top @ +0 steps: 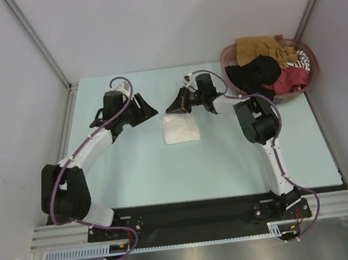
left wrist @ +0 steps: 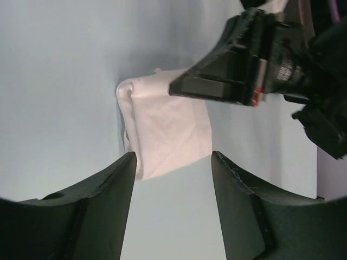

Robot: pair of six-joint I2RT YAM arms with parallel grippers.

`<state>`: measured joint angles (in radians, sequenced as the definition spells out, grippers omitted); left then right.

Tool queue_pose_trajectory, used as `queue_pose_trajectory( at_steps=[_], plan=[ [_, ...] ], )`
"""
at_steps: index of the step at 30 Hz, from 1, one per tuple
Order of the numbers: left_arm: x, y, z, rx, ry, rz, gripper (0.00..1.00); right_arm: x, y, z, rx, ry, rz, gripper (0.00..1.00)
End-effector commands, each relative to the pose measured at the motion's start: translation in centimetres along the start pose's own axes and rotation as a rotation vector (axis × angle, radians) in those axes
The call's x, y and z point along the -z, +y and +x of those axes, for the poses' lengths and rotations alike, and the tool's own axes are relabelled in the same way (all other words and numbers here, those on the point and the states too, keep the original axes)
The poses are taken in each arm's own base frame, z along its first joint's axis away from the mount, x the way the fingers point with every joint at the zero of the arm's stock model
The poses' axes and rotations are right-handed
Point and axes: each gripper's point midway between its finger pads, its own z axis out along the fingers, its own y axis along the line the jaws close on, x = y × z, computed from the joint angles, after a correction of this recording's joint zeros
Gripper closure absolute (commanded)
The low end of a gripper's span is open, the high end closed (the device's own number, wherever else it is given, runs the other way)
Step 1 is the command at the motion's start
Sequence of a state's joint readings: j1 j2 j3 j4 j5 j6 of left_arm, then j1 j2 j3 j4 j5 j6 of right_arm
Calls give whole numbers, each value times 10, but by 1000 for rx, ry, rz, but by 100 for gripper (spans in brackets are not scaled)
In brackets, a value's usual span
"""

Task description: Fold and stack the tank tops

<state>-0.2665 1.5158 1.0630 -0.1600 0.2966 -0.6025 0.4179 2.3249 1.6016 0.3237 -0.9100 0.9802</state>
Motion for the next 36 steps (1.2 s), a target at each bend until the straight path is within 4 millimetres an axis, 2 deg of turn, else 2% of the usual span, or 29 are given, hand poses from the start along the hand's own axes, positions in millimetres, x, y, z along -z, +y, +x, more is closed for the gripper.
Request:
queue_pose_trajectory(
  at_steps=[1,2,6,9,12,13,14,17,19,22,23,24,27,28,29,30,32,33,35,36],
  plan=[
    [11,-15,2,-11,-29,80,37,-14,-62,6,-102,5,148,100],
    [12,-13,10,-9,-16,77,37,-18,-74,8,-119,8,164,100],
    [10,-19,26,-35,5,111,37,-27,-93,16,-158,21,157,100],
    [4,-23,38,-53,31,131,37,-31,-96,14,-166,27,147,100],
    [-1,-29,47,-72,55,153,37,-27,-84,4,-150,10,138,100],
    [-3,-33,51,-92,64,160,37,-23,-67,-3,-116,-3,122,100],
    [-4,-35,51,-98,65,161,37,-21,-59,-5,-103,-8,116,100],
    [-13,-47,48,-128,46,187,37,-6,-20,-20,-41,-45,73,98],
    [-22,-49,53,-127,70,184,38,10,8,-30,13,-81,39,98],
    [-32,-54,55,-118,85,190,39,31,23,-38,57,-124,42,99],
    [-37,-56,55,-117,84,200,39,40,37,-41,94,-139,39,99],
    [-37,-60,58,-112,97,228,40,46,43,-42,107,-150,42,99],
    [-47,-70,61,-80,115,294,43,72,52,-46,133,-201,65,100],
    [-46,-79,65,-58,144,347,44,78,53,-46,136,-216,73,100],
    [-53,-84,63,-51,140,381,45,88,42,-44,122,-237,94,100],
    [-56,-88,65,-24,156,401,46,97,55,-43,149,-257,80,100],
    [-58,-97,69,-5,187,470,51,110,56,-41,161,-282,91,100],
    [-67,-98,71,4,188,497,52,121,55,-39,160,-299,100,100],
    [-73,-96,79,48,221,517,56,130,55,-35,175,-308,106,100],
    [-83,-87,82,68,226,503,56,136,49,-30,164,-308,117,100]
  ],
)
